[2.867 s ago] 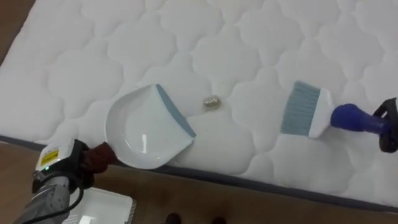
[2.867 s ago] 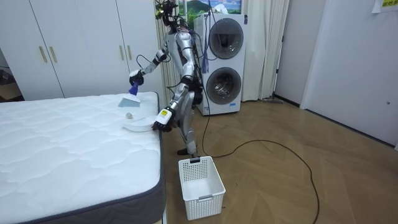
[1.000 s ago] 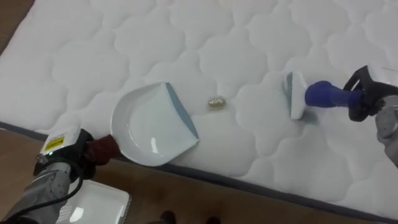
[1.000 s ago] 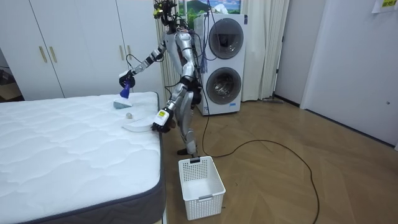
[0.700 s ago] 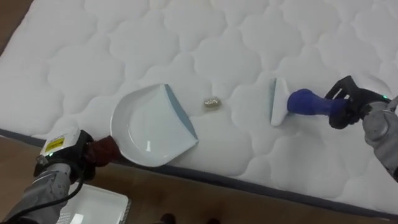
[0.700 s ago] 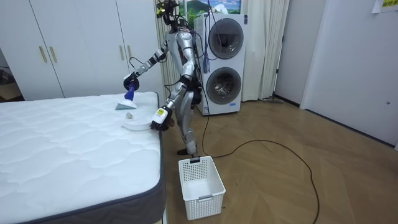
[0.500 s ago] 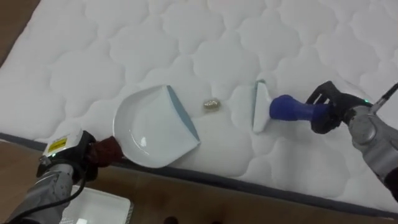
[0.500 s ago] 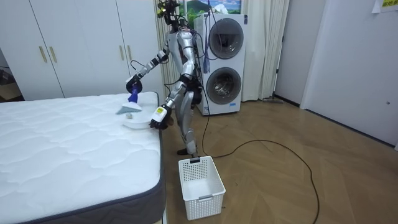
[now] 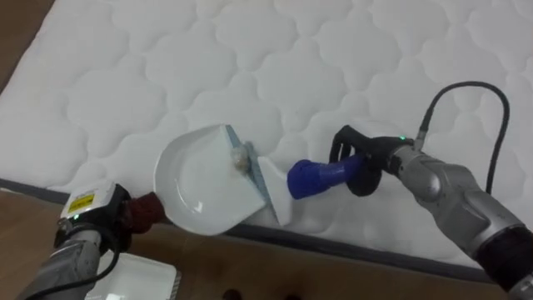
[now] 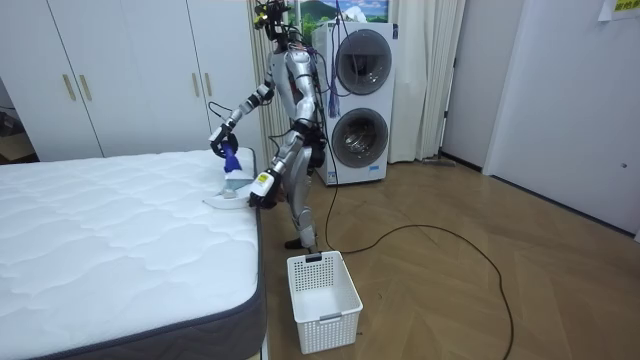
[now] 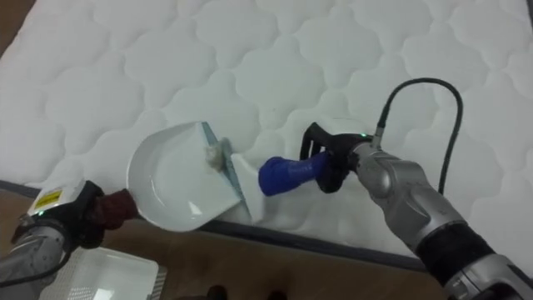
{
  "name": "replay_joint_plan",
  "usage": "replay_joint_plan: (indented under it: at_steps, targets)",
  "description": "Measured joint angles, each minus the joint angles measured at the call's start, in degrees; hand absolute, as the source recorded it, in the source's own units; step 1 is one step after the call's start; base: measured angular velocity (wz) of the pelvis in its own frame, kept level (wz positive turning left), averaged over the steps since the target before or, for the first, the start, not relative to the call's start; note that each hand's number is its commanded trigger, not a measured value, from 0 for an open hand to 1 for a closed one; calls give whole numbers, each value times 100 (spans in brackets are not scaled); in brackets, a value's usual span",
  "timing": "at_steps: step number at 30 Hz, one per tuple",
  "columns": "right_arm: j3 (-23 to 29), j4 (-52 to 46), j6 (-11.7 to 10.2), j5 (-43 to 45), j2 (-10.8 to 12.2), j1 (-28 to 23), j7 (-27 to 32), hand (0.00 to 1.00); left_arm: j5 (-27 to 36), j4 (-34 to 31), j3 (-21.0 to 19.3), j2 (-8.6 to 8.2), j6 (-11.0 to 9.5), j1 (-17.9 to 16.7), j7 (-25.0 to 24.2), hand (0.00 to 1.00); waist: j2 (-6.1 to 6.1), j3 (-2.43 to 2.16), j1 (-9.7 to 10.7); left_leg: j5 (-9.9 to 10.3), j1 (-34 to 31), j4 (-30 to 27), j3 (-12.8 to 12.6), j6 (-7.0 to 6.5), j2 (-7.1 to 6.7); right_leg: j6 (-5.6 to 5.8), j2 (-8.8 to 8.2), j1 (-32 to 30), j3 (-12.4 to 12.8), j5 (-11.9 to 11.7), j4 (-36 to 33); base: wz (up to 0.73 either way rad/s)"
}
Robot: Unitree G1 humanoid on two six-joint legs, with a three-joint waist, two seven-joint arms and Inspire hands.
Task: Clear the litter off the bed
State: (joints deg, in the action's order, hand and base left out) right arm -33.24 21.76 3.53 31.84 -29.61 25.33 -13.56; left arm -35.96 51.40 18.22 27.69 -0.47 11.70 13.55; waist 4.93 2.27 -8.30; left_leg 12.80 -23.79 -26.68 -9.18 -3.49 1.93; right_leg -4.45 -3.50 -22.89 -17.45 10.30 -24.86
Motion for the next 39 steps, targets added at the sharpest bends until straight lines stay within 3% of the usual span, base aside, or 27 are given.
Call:
replay_joint_plan:
  at_steps: [5,13,24,27,29,36,39]
  targets:
    - [-147,-434,-38,306,-4,-20,-177,100,-3,-59,-3,6,-41,-180,175,100,3,-11,-4,0,-46,-12,3,-1,-9,9,-9,-39,-1,10,0,0]
    - [-207,-989,-313,468,31,-13,-238,100,6,-45,4,6,-157,-186,254,100,6,-25,-30,0,-164,-87,67,-3,-51,15,-73,-192,-23,42,-178,0]
    - [-208,-1059,-718,456,11,-67,-8,100,52,47,35,4,-276,-306,257,100,21,-34,14,-10,-157,-18,157,-17,-118,1,-149,-156,-116,109,-180,5]
    - [-200,-805,-772,60,19,-92,52,100,55,47,34,-3,-279,-357,260,100,24,-35,16,-13,-83,-13,152,-23,-116,23,-139,-71,-102,101,-187,0]
    - [-114,-451,-820,-246,44,-120,117,100,50,21,29,-7,-286,-361,265,100,23,-35,53,-12,-54,-19,165,-24,-121,49,-145,-22,-120,117,-177,9]
    - [908,70,-898,-1140,132,-975,427,100,47,-69,-85,-51,-359,-367,443,100,20,-33,241,-2,-56,-50,171,-38,-121,75,-134,27,-100,132,-129,5]
    - [1364,68,-904,-1431,268,-1589,633,100,48,-287,-321,-263,-367,-495,637,100,13,-34,351,0,120,40,145,-41,-116,97,-118,221,-109,126,-4,3]
